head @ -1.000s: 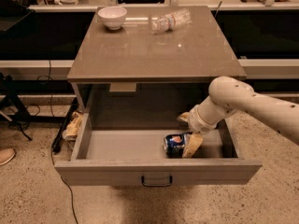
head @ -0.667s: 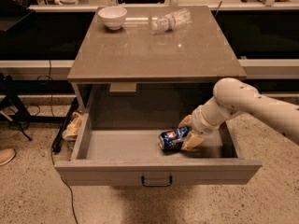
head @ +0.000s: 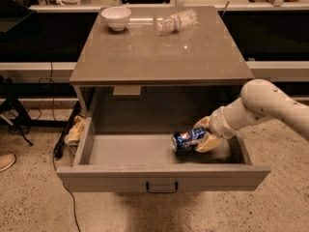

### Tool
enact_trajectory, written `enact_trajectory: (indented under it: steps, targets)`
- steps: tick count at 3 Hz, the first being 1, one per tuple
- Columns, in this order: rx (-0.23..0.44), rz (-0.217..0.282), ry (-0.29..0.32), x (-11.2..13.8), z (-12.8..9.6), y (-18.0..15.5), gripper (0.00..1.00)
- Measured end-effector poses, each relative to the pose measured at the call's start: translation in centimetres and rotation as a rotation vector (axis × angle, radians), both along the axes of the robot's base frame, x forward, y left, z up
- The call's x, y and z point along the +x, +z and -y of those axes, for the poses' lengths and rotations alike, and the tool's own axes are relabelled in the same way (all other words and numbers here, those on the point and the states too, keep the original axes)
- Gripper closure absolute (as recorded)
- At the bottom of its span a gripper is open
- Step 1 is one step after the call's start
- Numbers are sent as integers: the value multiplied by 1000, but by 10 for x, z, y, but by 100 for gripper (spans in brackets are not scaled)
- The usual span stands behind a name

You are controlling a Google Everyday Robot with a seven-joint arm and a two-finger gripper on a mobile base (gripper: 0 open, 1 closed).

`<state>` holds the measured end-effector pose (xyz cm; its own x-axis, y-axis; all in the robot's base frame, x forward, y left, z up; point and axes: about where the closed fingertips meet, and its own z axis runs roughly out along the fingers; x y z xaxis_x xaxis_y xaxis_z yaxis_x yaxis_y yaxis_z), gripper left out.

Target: Pick pepsi can from top drawer and place on counter

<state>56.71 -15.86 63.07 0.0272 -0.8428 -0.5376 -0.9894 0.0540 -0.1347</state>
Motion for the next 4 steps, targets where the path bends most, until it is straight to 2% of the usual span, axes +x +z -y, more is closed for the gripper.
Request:
enact_trajectory:
  steps: [1,2,3,4]
  targets:
    - [86,28,-16,-5,28,33,100]
    - [83,74,-42,-7,51,75,100]
    - [83,74,-43,-7,51,76,100]
    - [59,125,-72,5,56,103,100]
